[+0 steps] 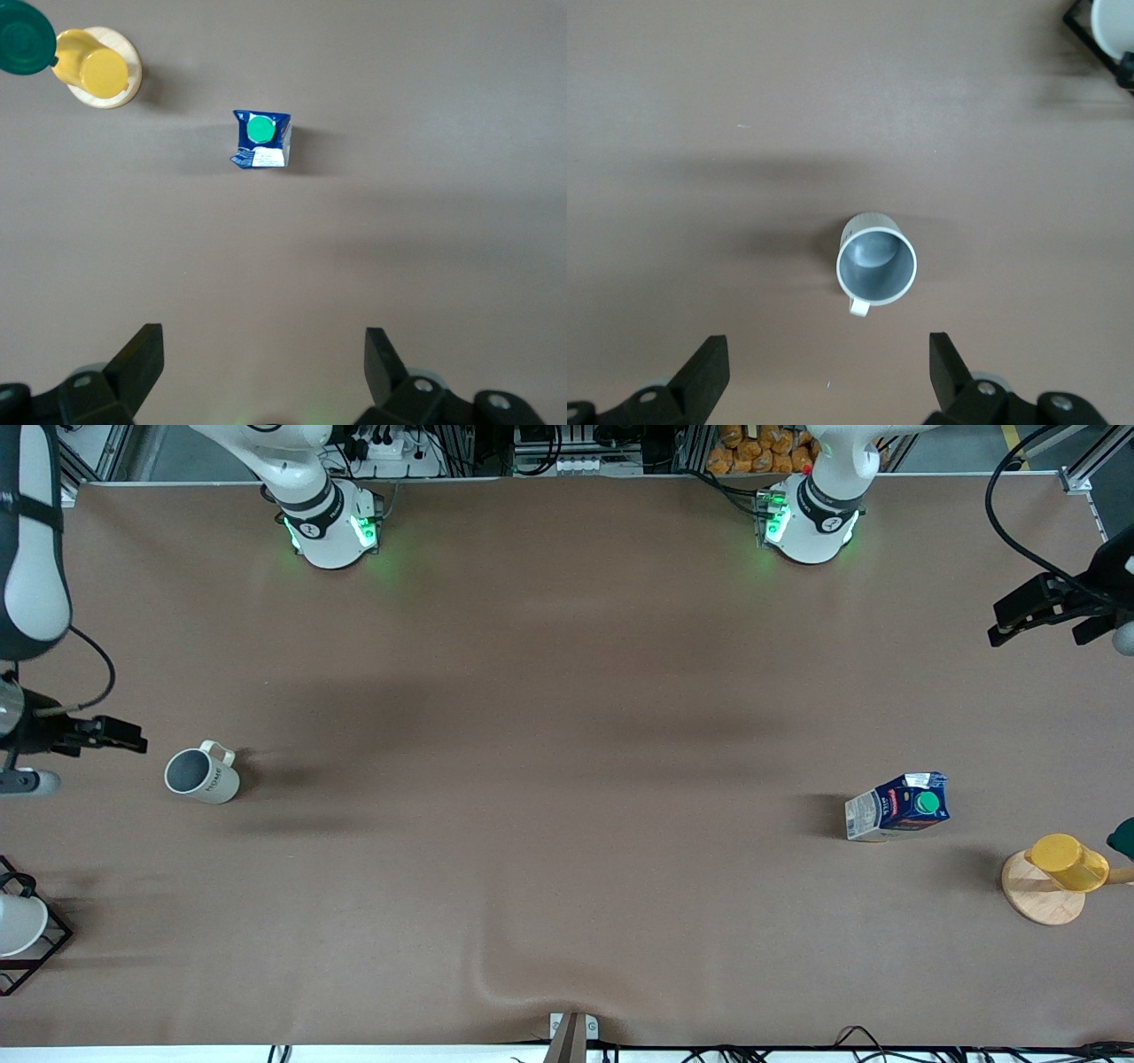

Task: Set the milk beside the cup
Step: 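Reach the left gripper to the milk carton while the right gripper reaches the mug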

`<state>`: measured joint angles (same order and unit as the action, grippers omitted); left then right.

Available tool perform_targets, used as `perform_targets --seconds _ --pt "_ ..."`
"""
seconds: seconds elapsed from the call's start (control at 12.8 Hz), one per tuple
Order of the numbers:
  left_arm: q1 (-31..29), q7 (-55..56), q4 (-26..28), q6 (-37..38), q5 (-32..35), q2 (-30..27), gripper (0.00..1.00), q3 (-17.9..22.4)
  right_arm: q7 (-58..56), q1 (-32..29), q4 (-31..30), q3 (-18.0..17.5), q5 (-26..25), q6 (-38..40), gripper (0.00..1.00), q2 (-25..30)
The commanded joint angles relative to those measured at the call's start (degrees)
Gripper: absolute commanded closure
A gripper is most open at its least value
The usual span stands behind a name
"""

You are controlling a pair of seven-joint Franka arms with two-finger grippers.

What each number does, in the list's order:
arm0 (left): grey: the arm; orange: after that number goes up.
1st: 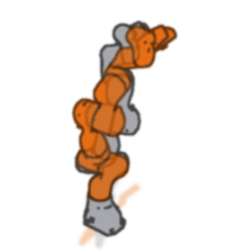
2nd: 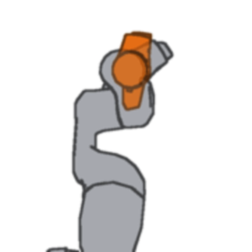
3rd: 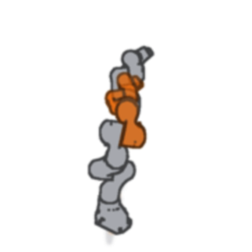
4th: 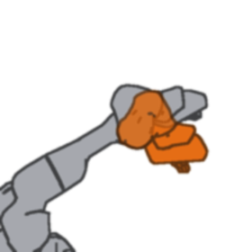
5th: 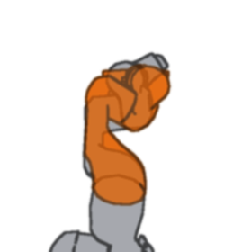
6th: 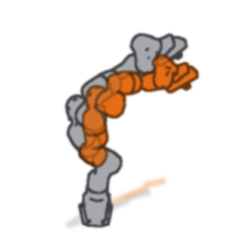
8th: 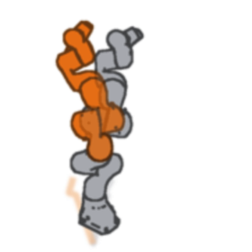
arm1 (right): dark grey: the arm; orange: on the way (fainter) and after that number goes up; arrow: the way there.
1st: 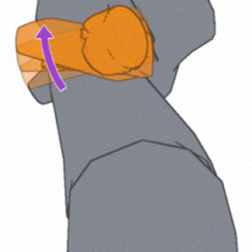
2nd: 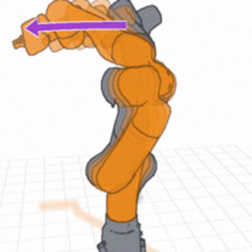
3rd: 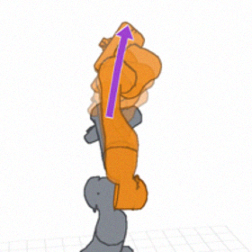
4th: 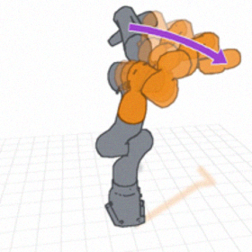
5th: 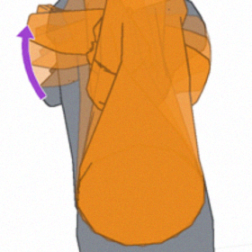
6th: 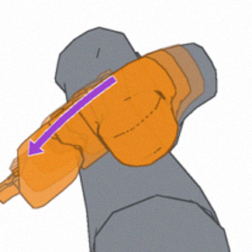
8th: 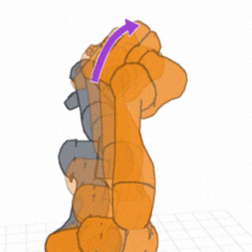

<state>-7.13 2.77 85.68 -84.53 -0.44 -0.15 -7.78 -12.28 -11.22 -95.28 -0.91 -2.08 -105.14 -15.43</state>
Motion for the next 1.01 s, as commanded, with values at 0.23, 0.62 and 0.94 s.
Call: perform_targets --seconds 0.23,0.62,0.94 --pt "-2.4 0.0 1.6 -3.7 0.3 5.9 0.0 0.0 -0.2 -1.9 1.3 -0.7 0.5 -1.3 0.0 -12.6" --pt "-2.9 -0.7 12.4 -16.6 0.4 6.9 0.0 -0.1 -0.2 -1.4 -1.6 -0.7 0.5 -2.0 0.0 -14.7" --pt "-2.5 -1.1 15.0 -21.9 0.4 10.4 0.0 -0.5 -0.2 -1.8 -2.5 -0.7 0.5 -3.6 0.0 -17.2"
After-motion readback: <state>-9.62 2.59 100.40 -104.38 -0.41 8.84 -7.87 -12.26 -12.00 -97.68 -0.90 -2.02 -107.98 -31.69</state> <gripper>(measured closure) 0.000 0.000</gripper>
